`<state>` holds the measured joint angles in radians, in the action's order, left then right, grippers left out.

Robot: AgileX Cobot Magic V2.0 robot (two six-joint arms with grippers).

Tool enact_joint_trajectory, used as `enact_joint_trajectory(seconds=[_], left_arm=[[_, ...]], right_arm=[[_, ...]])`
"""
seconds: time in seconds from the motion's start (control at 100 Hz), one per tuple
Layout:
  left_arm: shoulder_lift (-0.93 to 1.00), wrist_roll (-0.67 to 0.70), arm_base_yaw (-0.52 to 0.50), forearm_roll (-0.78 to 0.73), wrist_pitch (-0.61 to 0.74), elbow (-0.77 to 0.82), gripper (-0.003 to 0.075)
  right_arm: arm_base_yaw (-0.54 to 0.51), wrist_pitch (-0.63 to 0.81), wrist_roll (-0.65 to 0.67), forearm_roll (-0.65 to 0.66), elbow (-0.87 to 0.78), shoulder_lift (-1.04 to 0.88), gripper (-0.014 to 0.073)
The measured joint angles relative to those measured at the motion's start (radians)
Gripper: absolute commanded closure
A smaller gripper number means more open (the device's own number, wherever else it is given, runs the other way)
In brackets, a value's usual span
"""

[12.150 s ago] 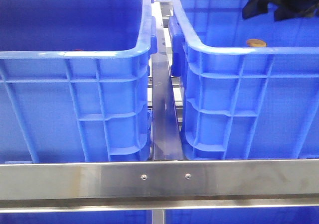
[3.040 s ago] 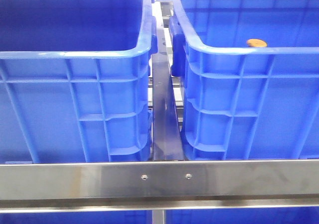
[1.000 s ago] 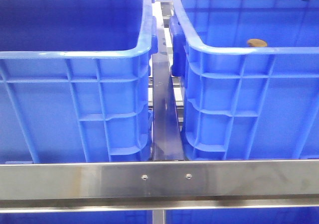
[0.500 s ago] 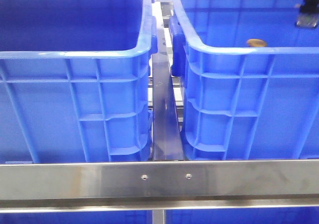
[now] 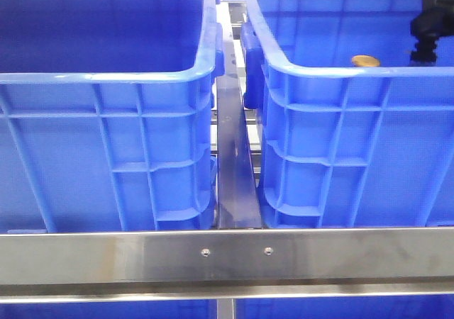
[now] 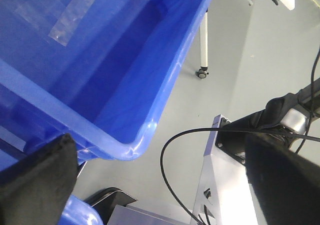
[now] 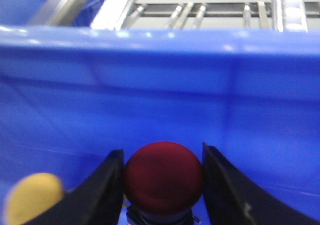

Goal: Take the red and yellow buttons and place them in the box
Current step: 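Lower the red button into the bin beside the yellow one, open right gripper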

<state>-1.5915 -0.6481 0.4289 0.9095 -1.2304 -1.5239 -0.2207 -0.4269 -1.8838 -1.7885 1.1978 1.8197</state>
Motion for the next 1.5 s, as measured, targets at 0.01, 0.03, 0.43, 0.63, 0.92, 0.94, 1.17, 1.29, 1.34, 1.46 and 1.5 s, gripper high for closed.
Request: enact_joint_trajectory(seconds=[0.01, 0.03, 0.43, 0.63, 0.92, 0.94, 1.17, 1.29, 1.34, 1.46, 1.5], left_arm=[[0.0, 0.0, 0.0, 0.0, 0.0, 0.0, 0.0082], [0.0, 0.0, 0.0, 0.0, 0.0, 0.0, 0.0082], [0.0, 0.0, 0.0, 0.0, 0.0, 0.0, 0.0082], [0.0, 0.0, 0.0, 0.0, 0.0, 0.0, 0.0082], [0.0, 0.0, 0.0, -0.002, 0.0, 0.0, 0.0082], [0.0, 0.0, 0.0, -0.005, 0.0, 0.0, 0.0082], [0.0, 0.0, 0.0, -0.02, 0.0, 0.0, 0.0082], [0.0, 0.0, 0.0, -0.02, 0.0, 0.0, 0.0082], [0.0, 0.0, 0.0, -0.02, 0.0, 0.0, 0.0082], [0.0, 0.0, 0.0, -0.02, 0.0, 0.0, 0.0082], [0.0, 0.0, 0.0, -0.02, 0.0, 0.0, 0.0082]], right_arm=[[0.0, 0.002, 0.0, 0.0, 0.001, 0.005, 0.0379], [0.0, 0.008, 0.0, 0.0, 0.005, 0.012, 0.0379], [0.0, 0.045, 0.0, -0.01, 0.026, 0.085, 0.036], [0.0, 0.047, 0.0, -0.015, 0.028, 0.085, 0.0216], [0.0, 0.058, -0.002, -0.015, 0.028, 0.088, 0.0085], [0.0, 0.058, -0.002, -0.015, 0.028, 0.088, 0.0085], [0.0, 0.071, -0.002, -0.015, 0.028, 0.065, 0.0087], [-0.002, 0.073, -0.002, -0.015, 0.028, 0.016, 0.0087], [-0.004, 0.073, -0.002, -0.015, 0.028, -0.009, 0.0087], [-0.004, 0.071, -0.002, -0.015, 0.005, -0.086, 0.0109], [-0.004, 0.07, -0.002, -0.015, -0.011, -0.119, 0.0139]])
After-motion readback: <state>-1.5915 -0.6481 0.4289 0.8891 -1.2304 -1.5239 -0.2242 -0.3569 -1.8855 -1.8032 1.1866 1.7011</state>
